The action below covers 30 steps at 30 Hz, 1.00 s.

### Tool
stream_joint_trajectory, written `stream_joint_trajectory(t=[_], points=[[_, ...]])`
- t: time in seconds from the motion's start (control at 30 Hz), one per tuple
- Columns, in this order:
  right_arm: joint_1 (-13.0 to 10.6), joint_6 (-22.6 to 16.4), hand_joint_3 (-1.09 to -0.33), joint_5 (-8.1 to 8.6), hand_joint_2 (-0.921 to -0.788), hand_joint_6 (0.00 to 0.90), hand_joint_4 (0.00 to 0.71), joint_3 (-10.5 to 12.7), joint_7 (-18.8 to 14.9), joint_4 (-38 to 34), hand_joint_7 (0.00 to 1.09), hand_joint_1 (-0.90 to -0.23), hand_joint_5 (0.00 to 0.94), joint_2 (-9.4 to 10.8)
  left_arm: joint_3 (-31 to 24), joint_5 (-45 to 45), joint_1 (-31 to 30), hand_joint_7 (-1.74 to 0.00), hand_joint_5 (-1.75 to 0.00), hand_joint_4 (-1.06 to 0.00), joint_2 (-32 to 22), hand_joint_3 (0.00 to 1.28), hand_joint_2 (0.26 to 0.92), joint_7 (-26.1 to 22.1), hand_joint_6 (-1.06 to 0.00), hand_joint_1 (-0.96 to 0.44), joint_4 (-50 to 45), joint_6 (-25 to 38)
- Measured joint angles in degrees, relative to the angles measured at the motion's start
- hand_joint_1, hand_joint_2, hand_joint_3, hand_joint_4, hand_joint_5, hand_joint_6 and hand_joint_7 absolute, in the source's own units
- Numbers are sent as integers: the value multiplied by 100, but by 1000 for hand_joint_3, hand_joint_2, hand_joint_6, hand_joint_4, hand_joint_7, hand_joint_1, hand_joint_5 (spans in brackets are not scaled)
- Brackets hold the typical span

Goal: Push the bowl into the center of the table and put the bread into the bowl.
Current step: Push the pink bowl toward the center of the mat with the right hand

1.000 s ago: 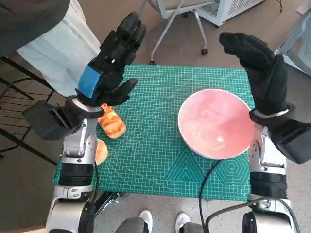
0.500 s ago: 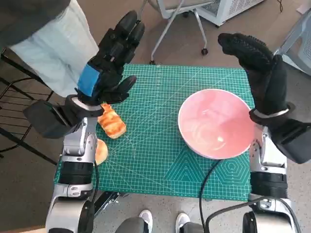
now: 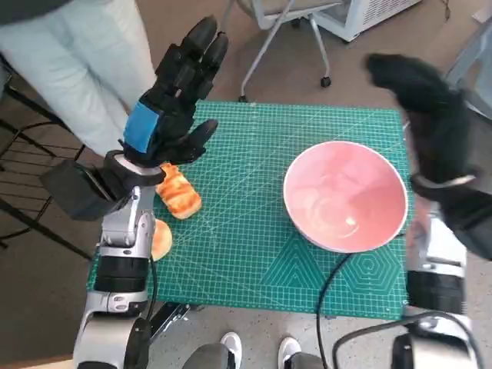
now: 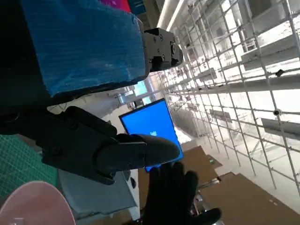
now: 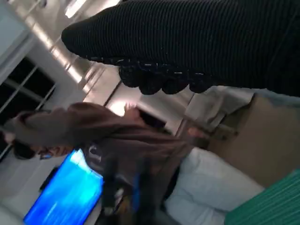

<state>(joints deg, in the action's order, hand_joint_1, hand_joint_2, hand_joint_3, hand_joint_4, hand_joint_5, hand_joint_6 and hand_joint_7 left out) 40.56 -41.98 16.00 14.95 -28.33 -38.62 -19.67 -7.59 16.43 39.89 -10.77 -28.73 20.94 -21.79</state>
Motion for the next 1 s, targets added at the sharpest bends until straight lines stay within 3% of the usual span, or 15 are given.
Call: stream_joint_trajectory(t=[0.2,0.37,0.47,0.67,0.77,1.0], points=[[24,-568,-719,-240,-921,109,150,339,657,-1195,254,-634,0,-256,-15,-1,-5,-269,-4,-37,-9,442,921,-1,1,-736,6,-65],[52,-643,-755,-439,-921,99,119,481,1280,-2133,235,-600,0,-388,-16,-3,-7,-269,-5,-39,-7,441,921,0,1,-735,39,-131],[65,-526,-771,-434,-921,91,87,577,1440,-2562,222,-582,0,-404,-15,-4,-9,-269,-4,-39,-6,441,921,0,1,-735,39,-133],[74,-108,-789,-226,-921,80,56,793,1370,-3058,199,-560,0,-367,-19,-4,-9,-268,-5,-41,-10,441,921,-1,1,-729,58,-133],[75,121,-782,-212,-921,82,58,864,1375,-3215,191,-556,2,-338,-22,-1,-10,-268,-7,-46,-15,441,921,-4,1,-726,80,-133],[62,694,-765,-213,-921,111,72,987,1531,-3491,184,-556,7,-103,-24,0,-16,-267,-14,-60,-22,441,921,-15,1,-723,84,-130]])
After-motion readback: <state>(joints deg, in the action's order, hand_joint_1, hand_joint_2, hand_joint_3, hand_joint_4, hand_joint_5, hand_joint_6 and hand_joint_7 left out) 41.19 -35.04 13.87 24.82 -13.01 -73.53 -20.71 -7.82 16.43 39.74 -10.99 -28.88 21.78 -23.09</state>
